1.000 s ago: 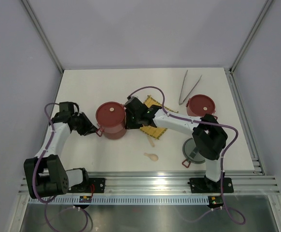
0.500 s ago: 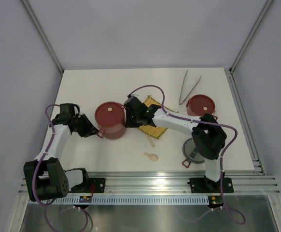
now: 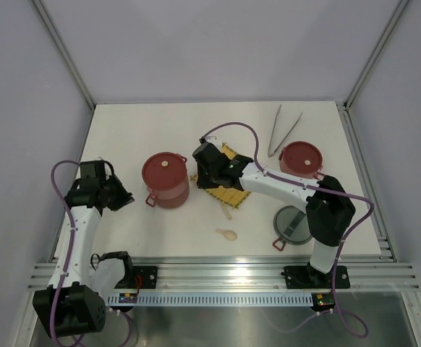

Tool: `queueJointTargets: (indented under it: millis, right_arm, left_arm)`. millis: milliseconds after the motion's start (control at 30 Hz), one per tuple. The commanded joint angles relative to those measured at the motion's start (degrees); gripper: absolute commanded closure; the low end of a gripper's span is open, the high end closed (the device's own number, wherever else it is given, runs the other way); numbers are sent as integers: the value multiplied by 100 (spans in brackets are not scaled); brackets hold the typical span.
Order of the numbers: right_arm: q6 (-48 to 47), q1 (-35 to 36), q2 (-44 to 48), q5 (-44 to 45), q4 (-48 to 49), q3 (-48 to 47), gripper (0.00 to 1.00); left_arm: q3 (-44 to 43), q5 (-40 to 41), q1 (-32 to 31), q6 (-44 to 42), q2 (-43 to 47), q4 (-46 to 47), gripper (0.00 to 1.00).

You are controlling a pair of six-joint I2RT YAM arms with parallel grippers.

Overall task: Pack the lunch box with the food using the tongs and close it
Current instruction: Adjust the packing box at the center of the board, then close the fastener on the packing box.

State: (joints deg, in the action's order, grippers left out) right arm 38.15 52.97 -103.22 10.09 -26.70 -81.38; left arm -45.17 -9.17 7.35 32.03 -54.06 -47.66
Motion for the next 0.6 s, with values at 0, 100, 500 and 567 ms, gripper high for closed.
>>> queueJointTargets:
  millis: [0,100,500,567]
  right_arm:
    - [-281,-32,74,415,-344,-411,73]
    - [-466,-304,-259,153,-520,-824,73]
    - [-1213,-1175,-1998,-1035,-1382,-3216,75]
    - [-1205,-1175,-2158,-1307,-1365,-3470,75]
  left_arm:
    - [-142,188,-199,66,229,-506,100]
    - [-63,-153,-419,233,291,-490,100]
    - [614,-753,-639,884,-156,651,100]
    - [553,-753,-639,919,-358,784,100]
